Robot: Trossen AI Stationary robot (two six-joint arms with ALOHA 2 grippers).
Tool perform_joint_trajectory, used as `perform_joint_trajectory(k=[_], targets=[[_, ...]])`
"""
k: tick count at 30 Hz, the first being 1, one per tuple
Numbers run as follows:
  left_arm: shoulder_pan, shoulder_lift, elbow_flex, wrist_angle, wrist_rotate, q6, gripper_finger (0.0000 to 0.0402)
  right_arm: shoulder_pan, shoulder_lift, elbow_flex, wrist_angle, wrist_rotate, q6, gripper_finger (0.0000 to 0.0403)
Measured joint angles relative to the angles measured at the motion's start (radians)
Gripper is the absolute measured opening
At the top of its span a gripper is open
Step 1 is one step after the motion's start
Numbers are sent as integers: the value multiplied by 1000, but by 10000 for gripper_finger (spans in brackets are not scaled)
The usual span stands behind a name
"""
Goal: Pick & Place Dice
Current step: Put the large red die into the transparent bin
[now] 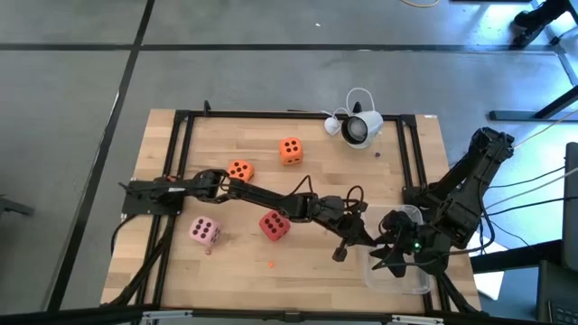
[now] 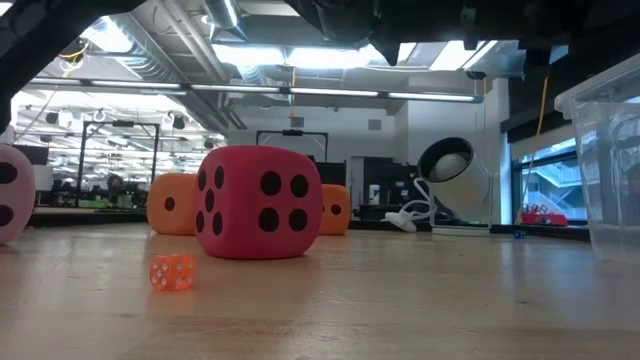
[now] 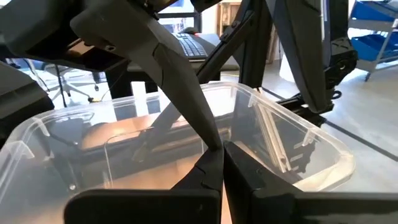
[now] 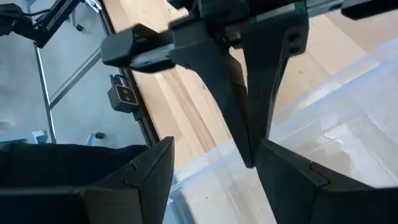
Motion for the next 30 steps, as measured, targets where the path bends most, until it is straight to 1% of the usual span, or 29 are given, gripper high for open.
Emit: perform_joint_trajectory(k=[3,6,8,11,14,19,21,24,27,30], targets=[[1,-13,0,-28,25,-24,4,0,0,-1,-10,13,14,220],[12,-63,0,-72,86,-51,4,0,-6,-1,-11,91,14,220],[26,-107,1,-138,110,-62,4,0,-21,0,-1,159,13,220],[50,-182,2,-321,137,-46,4,0,-43,-1,-14,229,-1,220],[71,-262,2,-543,136,5,4,0,-65,-1,-13,297,-12,220],[95,-393,2,-852,124,71,4,-12,-84,-1,-13,398,-16,220],[98,-447,2,-945,76,89,4,-24,-86,-1,-14,408,-16,220],[97,-518,2,-1101,-58,109,4,-47,-86,-1,-17,399,-16,220],[97,-563,2,-1259,-184,90,4,-71,-86,-1,-17,405,6,220],[98,-602,1,-1391,-268,59,4,-106,-86,-1,-17,416,3,220]])
